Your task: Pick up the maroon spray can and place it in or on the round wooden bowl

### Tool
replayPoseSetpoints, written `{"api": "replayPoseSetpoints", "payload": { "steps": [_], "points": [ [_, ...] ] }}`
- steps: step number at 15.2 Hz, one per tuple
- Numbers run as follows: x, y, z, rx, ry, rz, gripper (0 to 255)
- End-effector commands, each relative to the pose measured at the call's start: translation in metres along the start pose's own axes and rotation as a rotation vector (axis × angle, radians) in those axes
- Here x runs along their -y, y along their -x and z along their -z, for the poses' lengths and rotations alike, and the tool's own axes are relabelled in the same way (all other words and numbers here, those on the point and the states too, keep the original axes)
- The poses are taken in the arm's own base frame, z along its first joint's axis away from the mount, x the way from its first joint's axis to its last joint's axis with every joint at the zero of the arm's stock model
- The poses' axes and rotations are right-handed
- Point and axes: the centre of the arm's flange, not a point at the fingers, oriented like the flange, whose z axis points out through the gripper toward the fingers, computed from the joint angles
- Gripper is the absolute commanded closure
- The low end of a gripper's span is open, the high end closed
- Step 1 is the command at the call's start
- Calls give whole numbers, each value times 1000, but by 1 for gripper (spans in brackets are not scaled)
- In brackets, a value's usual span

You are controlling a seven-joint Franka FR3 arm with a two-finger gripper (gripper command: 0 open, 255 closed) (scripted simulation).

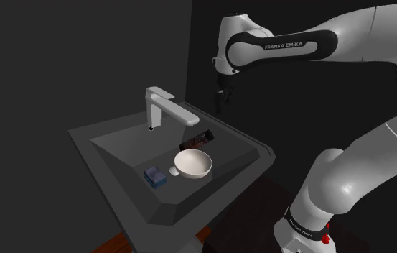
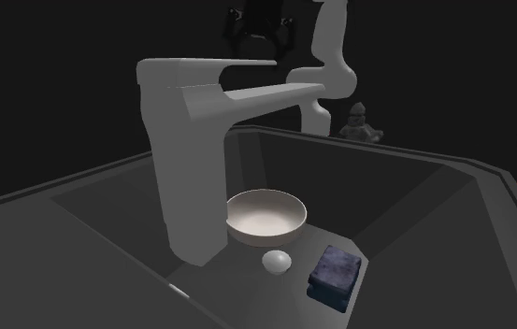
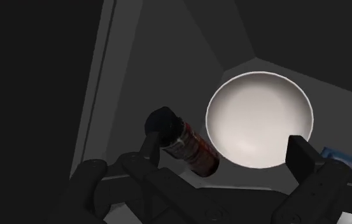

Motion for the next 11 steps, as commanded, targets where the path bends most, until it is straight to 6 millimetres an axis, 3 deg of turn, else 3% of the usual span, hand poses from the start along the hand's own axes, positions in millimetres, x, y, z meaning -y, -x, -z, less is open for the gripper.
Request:
{"api": "replayPoseSetpoints", "payload": {
  "steps": [1, 11],
  "points": [
    [-3, -22, -25, 41, 20, 51, 0],
    [-12, -102, -147, 240, 119, 295, 0]
  ]
}}
